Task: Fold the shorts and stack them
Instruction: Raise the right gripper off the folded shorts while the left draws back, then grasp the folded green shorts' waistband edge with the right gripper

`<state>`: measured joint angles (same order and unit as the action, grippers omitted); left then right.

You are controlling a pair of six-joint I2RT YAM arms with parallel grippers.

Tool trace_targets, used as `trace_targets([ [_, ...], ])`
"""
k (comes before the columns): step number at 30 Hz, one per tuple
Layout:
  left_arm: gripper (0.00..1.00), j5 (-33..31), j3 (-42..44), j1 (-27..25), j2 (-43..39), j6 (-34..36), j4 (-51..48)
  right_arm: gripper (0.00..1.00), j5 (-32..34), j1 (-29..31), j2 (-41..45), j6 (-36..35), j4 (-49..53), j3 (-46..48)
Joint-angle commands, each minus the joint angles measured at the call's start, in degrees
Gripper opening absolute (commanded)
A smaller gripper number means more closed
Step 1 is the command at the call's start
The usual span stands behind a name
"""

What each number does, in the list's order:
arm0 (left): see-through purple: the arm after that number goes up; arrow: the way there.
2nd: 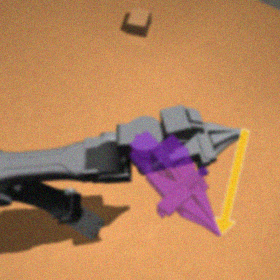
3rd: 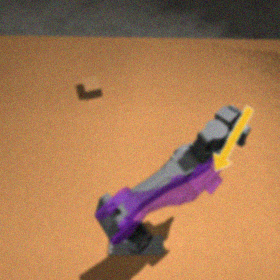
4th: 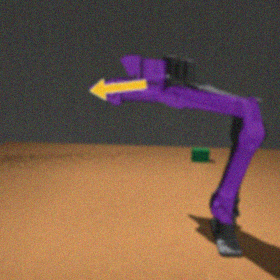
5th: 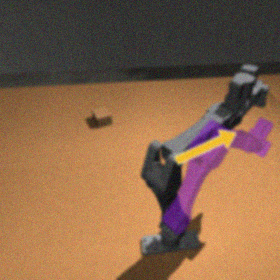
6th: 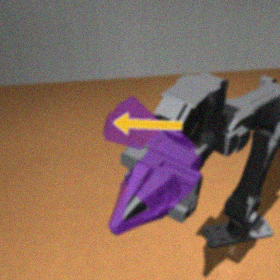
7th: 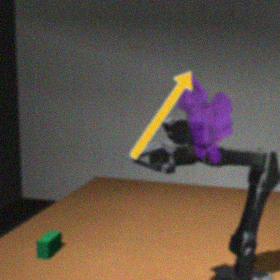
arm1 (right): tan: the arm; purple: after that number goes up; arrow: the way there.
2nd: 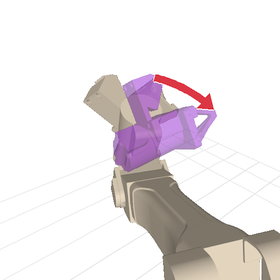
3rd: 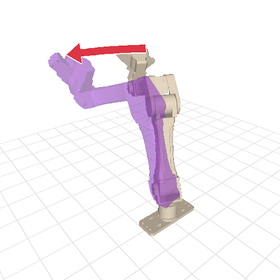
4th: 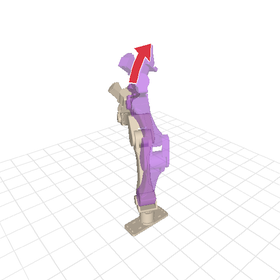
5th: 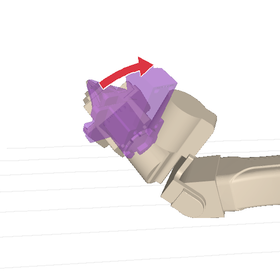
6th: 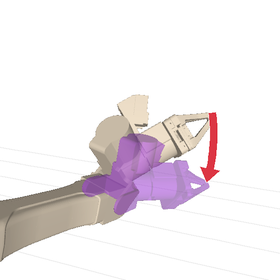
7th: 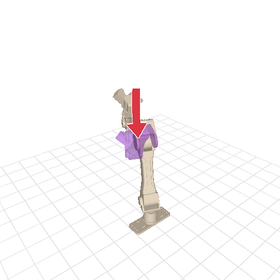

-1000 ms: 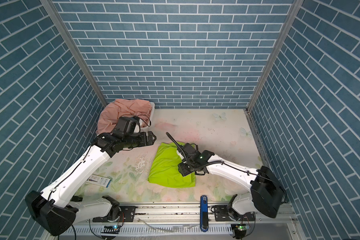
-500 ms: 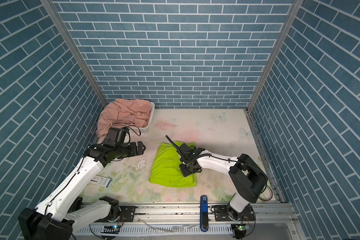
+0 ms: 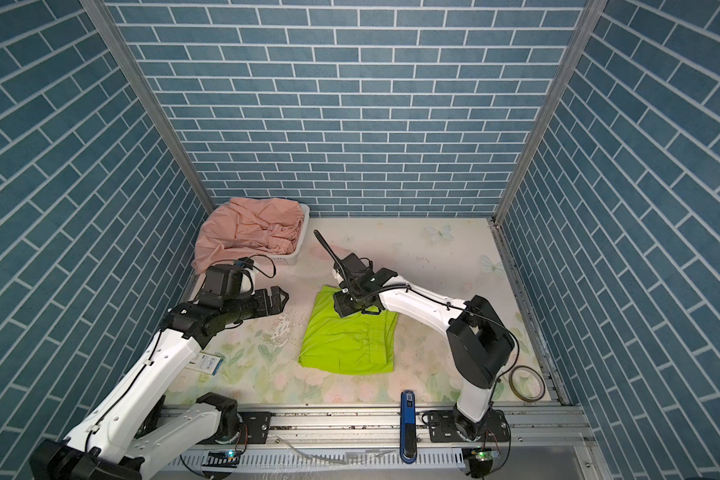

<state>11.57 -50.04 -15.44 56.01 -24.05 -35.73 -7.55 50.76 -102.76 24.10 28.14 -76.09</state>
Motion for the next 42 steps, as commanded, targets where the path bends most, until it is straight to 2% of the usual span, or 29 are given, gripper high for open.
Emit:
trace_targets([
  [1,1.0,6.4,1.4,0.6,-0.2,0.9,3.3,0.44,4.4,-0.2,-4.4,3.1,0.5,2.0],
  [9,1.0,5.9,2.2,0.6,0.6,1.1,4.2,0.45,3.1,-1.9,-8.7,5.3,-1.7,4.2],
  [15,1.0,4.4,1.8,0.6,0.4,1.3,3.7,0.47,2.8,-2.5,-5.8,-2.1,0.9,-0.2],
  [21,1.0,1.6,1.4,0.7,-1.9,1.8,3.1,0.52,-0.1,-2.3,0.4,-13.4,6.6,-2.7],
  [24,1.0,0.2,1.6,0.7,-3.8,1.8,2.8,0.61,2.2,-1.7,2.9,-19.9,10.1,-2.6],
  [29,1.0,-1.3,0.5,0.7,-5.8,1.8,0.1,0.66,5.7,0.0,3.6,-29.6,17.6,-2.3],
  [34,1.0,-2.9,-3.4,0.7,-5.8,4.2,-6.7,0.68,10.1,2.0,3.2,-33.4,20.9,-1.6],
  [38,1.0,-7.6,-5.9,0.7,-7.8,6.2,-11.1,0.7,5.2,2.5,5.1,-35.1,15.6,2.0],
  [42,1.0,-11.5,-5.2,0.7,-12.0,8.5,-12.2,0.71,3.9,2.6,2.3,-36.2,14.6,1.5],
])
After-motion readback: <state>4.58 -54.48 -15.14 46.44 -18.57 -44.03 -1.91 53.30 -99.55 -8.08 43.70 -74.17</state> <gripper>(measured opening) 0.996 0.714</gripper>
